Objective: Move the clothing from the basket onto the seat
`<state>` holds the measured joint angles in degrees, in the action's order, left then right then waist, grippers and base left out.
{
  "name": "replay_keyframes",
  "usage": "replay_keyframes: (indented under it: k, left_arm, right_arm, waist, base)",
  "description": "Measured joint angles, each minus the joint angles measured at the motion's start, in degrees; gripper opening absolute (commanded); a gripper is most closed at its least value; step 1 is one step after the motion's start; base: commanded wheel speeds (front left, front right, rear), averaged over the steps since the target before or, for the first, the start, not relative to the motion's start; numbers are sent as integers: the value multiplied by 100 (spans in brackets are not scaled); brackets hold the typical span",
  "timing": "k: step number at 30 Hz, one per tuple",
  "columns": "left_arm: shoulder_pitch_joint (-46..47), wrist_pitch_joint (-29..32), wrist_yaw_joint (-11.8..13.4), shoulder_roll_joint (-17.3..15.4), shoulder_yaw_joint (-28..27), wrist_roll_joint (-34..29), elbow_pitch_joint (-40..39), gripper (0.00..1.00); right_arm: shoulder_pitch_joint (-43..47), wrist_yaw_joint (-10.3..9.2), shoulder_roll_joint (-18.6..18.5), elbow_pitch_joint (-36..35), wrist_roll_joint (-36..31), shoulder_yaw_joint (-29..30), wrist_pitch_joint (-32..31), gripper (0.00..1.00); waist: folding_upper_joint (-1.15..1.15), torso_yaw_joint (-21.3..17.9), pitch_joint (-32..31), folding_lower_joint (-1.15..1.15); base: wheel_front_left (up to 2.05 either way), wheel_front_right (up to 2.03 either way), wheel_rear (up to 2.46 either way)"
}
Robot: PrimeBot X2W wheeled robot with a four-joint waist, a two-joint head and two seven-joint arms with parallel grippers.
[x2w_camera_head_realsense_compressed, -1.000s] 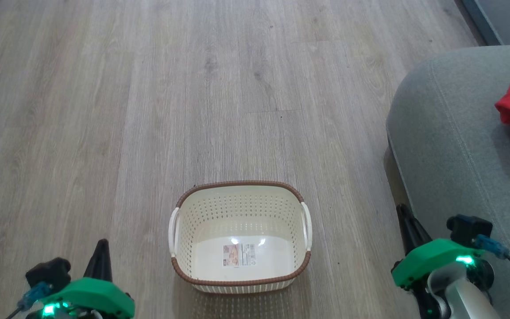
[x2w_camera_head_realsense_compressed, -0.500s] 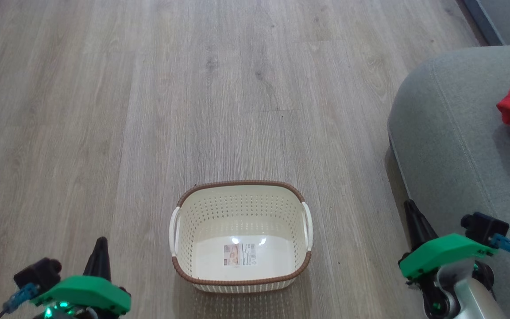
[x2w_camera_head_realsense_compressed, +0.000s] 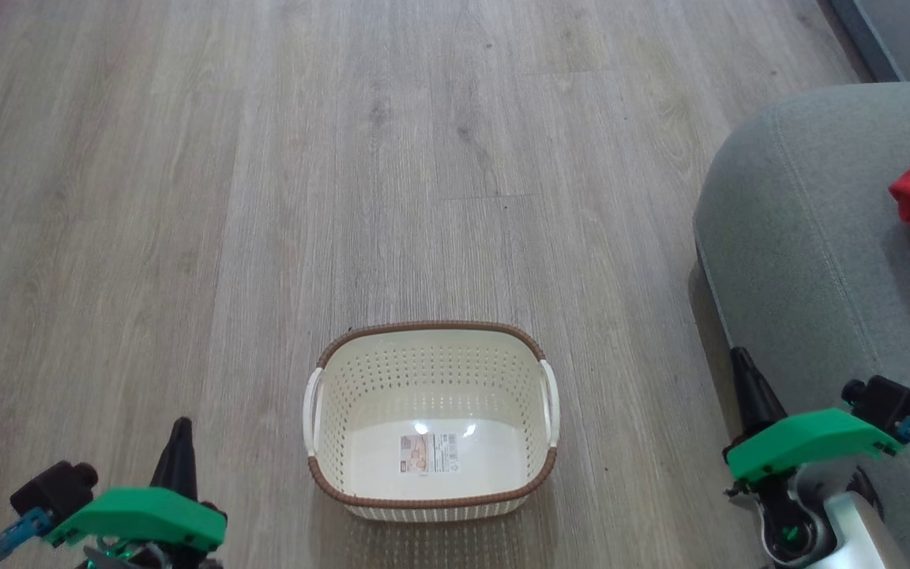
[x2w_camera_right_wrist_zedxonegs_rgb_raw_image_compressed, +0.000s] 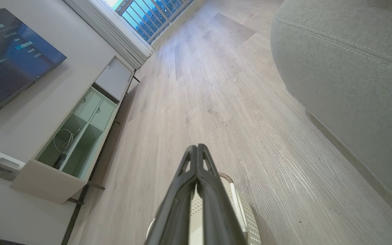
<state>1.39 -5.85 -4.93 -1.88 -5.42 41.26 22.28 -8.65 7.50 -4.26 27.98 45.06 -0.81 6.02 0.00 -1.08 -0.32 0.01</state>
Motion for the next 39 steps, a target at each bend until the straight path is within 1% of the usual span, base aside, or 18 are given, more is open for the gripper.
replay_keyframes:
  k: [39]
  left_arm:
    - [83, 613, -101, -5, 13, 2551, -296, 0]
  right_arm:
    - [137, 0, 49, -581, 2357, 423, -625, 0]
  waist:
    - [0, 55, 25, 0]
  base:
    - [0, 0, 0]
